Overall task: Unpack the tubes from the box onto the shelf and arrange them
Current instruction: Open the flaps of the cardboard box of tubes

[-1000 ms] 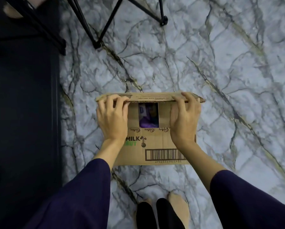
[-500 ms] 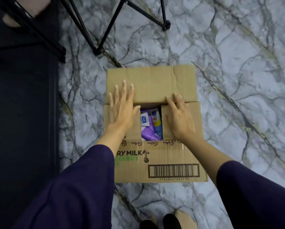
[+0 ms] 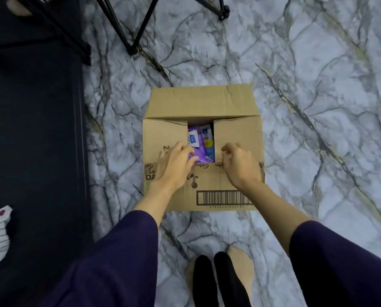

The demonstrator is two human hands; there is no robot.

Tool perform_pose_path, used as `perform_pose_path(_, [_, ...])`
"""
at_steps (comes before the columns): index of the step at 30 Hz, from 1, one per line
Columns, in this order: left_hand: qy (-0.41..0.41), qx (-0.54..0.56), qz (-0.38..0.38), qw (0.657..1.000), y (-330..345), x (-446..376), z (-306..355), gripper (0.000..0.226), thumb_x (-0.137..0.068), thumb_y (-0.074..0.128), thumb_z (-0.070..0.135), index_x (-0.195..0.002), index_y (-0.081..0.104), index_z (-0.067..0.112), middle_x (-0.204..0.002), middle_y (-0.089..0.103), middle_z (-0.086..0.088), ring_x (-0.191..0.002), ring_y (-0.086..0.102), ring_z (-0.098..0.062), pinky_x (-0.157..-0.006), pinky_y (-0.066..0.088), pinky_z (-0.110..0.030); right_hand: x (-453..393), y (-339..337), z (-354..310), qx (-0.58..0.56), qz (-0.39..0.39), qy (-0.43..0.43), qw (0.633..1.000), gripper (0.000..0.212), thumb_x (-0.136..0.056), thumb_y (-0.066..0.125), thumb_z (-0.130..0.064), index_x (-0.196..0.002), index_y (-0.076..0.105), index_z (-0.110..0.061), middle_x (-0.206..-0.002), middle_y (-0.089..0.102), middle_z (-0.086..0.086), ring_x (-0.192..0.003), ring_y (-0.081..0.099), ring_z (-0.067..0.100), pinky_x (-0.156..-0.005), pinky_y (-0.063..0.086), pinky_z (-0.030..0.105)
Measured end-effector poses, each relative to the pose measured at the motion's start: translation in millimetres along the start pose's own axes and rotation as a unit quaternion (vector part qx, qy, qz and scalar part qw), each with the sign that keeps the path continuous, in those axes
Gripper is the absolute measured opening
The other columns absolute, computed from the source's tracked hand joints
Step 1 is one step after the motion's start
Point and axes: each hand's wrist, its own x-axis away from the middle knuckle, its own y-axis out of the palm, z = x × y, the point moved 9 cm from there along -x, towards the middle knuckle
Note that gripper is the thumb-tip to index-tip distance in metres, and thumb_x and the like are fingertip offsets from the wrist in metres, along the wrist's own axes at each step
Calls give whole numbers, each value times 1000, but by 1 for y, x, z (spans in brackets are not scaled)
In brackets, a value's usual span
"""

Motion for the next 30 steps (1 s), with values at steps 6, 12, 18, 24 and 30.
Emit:
perform_pose_path(6, [-14,29,-2,999,-28,63,18,29,-97,41,45,-99,64,27,-93,66,9,-86,59,-15,-79,42,-31,57,-31,-15,15,31,-8,999,19,-92,48,-23,-105,60,-17,-87,70,9,-88,60,31,-80,45,40])
perform_pose_path(12, [-70,129,-163,976,9,111,15,27,-87,54,36,-113,61,34,-105,64,10,-102,60,-15,-84,49,-33,112,-1,6,8,-111,64,992,28,-88,58,-31,-116,58,-26,-105,66,-2,-97,60,24,-81,49,36])
perform_pose_path(18, [-38,55,-253,965,81,136,1,74,-85,63,35,-148,26,24,-152,30,-1,-138,28,-22,-113,25,-35,136,56,37,71,-201,2,977,53,-85,66,-26,-135,47,-21,-133,52,5,-119,49,27,-89,39,28])
perform_pose_path(24, [21,-102,-92,990,106,130,-5,58,-88,61,26,-141,37,27,-134,46,6,-122,40,-20,-102,29,-35,118,83,63,151,-63,-83,983,42,-81,62,-3,-120,60,-18,-112,58,5,-102,49,30,-86,40,36])
perform_pose_path(30, [131,-16,60,989,93,108,13,30,-92,46,41,-100,68,21,-92,63,5,-88,52,-18,-76,41,-32,97,85,47,125,-4,-152,981,35,-89,46,-47,-97,66,-20,-95,60,0,-90,51,25,-74,32,34])
